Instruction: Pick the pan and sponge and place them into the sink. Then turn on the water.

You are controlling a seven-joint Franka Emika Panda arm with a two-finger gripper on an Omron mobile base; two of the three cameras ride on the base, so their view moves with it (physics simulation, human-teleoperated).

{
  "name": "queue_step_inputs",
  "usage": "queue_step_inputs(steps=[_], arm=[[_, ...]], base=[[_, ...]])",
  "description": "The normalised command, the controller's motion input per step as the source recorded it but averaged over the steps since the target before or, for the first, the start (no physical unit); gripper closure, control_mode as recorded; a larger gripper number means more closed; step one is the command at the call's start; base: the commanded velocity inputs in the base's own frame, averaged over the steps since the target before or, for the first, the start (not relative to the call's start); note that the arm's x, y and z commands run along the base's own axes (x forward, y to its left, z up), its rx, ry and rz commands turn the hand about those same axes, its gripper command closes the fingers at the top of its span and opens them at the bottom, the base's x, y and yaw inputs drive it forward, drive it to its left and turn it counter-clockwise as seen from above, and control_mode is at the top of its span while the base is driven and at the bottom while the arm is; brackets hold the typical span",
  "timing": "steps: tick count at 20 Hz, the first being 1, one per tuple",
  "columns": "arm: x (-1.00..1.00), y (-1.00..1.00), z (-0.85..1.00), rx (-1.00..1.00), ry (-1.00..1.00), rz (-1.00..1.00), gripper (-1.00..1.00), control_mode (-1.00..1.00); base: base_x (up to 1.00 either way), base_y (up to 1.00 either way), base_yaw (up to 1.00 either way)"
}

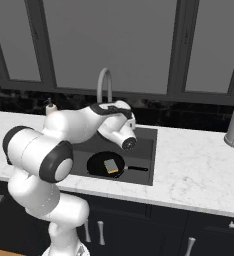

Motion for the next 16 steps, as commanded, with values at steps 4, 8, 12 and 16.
queue_step_inputs(steps=[4, 8, 12, 16], arm=[[0.21, 0.06, 0.0, 0.0, 0.0, 0.0, -1.0, -1.0], [0.29, 0.0, -0.11, 0.0, 0.0, 0.0, -1.0, -1.0], [0.24, 0.0, -0.11, 0.0, 0.0, 0.0, -1.0, -1.0], [0.09, 0.0, -0.16, 0.0, 0.0, 0.0, -1.0, -1.0]], base=[[0.0, 0.0, 0.0], [0.0, 0.0, 0.0], [0.0, 0.0, 0.0], [0.0, 0.0, 0.0]])
